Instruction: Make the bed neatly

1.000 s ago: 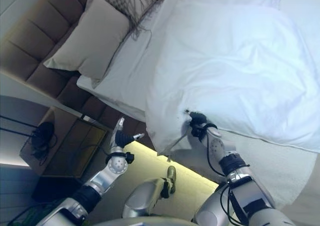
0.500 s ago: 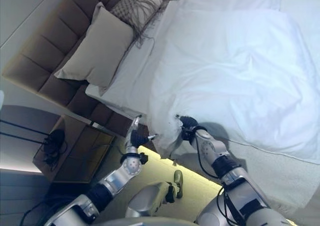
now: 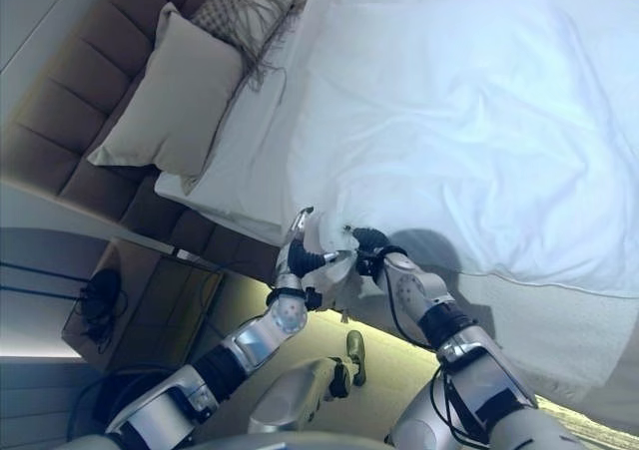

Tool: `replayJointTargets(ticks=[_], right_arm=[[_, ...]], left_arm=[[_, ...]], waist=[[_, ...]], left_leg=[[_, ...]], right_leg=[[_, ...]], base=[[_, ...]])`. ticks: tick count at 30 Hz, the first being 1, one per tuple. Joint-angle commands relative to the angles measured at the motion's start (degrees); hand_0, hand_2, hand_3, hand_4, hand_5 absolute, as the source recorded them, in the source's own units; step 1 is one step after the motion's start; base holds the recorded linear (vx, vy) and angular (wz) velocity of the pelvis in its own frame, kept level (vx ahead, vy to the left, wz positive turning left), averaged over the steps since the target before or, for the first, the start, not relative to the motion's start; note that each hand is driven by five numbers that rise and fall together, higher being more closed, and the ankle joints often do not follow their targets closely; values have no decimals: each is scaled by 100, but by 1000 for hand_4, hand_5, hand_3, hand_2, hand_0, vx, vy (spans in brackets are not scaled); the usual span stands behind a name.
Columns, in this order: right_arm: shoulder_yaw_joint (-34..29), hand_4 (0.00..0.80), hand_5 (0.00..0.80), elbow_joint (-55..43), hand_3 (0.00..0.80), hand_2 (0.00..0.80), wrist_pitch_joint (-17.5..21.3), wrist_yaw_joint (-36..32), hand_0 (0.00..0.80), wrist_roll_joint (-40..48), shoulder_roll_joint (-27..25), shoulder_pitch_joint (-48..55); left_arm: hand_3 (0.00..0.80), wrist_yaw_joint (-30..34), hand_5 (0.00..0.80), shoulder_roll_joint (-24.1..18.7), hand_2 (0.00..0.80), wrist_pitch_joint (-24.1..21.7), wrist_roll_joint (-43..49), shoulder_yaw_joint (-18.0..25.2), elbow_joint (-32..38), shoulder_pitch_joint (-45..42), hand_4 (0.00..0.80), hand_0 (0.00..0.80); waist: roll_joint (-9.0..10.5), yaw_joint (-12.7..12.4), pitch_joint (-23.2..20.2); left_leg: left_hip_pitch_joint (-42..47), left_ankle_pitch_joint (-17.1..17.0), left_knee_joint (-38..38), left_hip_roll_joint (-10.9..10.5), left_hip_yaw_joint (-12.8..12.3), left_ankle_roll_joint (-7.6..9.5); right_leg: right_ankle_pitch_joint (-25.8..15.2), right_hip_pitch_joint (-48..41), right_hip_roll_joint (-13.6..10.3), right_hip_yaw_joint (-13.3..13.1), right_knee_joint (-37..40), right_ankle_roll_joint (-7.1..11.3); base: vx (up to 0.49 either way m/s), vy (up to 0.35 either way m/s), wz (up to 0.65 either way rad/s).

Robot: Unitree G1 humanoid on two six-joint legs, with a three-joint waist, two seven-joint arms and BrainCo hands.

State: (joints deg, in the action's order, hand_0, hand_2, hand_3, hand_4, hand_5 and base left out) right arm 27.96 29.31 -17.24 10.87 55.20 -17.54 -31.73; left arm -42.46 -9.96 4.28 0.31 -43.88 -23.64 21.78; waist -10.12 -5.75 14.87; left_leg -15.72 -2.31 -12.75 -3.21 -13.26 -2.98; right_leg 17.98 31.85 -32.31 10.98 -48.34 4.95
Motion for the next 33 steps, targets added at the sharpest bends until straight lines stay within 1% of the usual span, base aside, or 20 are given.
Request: replayJointTargets(ticks=[1, 6, 11, 16, 20, 22, 27, 30, 33], right_arm=[[-44, 800, 800, -599, 800, 800, -29, -244, 800, -93, 334, -904], [-102, 800, 800, -600, 800, 800, 14, -242, 800, 5, 244, -935], [-201, 800, 800, -597, 800, 800, 57, -265, 800, -45, 198, -910], [-330, 800, 800, -440, 800, 800, 183, -269, 800, -35, 155, -859], [-432, 800, 800, -273, 800, 800, 292, -361, 800, 45, 113, -859], [-465, 800, 800, -275, 800, 800, 286, -412, 800, 89, 96, -864], [-497, 800, 800, -151, 800, 800, 346, -483, 800, 175, 102, -954], [-483, 800, 800, 54, 800, 800, 435, -523, 800, 216, 167, -1093], [-446, 800, 800, 62, 800, 800, 468, -524, 800, 329, 174, -1189]], left_arm=[[0, 71, 0, 132, 0, -94, -48, -76, 314, 254, 0, 0], [0, 36, 0, 38, 0, 65, -266, -236, 146, 60, 0, 0], [0, 115, 0, -29, 0, -120, -536, -293, -77, -126, 0, 0], [0, 477, 0, -120, 0, -401, -538, -344, -61, -265, 0, 0], [0, 705, 0, -124, 0, -444, -568, -404, 2, -381, 0, 0], [0, 689, 0, -116, 0, -430, -537, -430, 34, -407, 0, 0], [0, 619, 0, -99, 0, -165, -530, -466, 261, -302, 0, 0], [0, 492, 0, -110, 0, -156, -476, -477, 233, -209, 0, 0], [0, 238, 0, -118, 0, -52, -302, -459, 116, -96, 0, 0]], waist=[[-76, -25, 228], [-87, -76, 231], [-61, -145, 197], [-22, -264, 165], [12, -372, 151], [41, -398, 136], [86, -416, 125], [63, -440, 164], [75, -452, 200]], left_leg=[[-143, 279, -829, 395, 417, -6], [-177, 285, -894, 408, 428, -21], [-163, 314, -950, 437, 425, -29], [-98, 319, -962, 482, 367, -26], [-56, 316, -967, 474, 413, -26], [-55, 301, -959, 482, 429, -36], [-109, 214, -869, 511, 462, -35], [-150, 156, -826, 524, 492, -29], [-164, 84, -795, 538, 509, -34]], right_leg=[[-2746, -470, -229, -181, 2467, 578], [-2719, -506, -282, -126, 2401, 557], [-2657, -581, -348, -57, 2308, 550], [-2647, -786, -450, 161, 2304, 566], [-2687, -937, -504, 316, 2337, 590], [-2710, -968, -512, 359, 2351, 611], [-2722, -941, -454, 401, 2399, 660], [-2735, -898, -416, 389, 2412, 659], [-2775, -879, -417, 397, 2403, 656]], base=[[41, 9, -8], [7, 1, -1], [0, 0, 0], [-6, -53, 4], [-8, -65, 13], [0, -65, 14], [-31, -41, 1], [-78, -7, 0], [-36, 3, 4]])
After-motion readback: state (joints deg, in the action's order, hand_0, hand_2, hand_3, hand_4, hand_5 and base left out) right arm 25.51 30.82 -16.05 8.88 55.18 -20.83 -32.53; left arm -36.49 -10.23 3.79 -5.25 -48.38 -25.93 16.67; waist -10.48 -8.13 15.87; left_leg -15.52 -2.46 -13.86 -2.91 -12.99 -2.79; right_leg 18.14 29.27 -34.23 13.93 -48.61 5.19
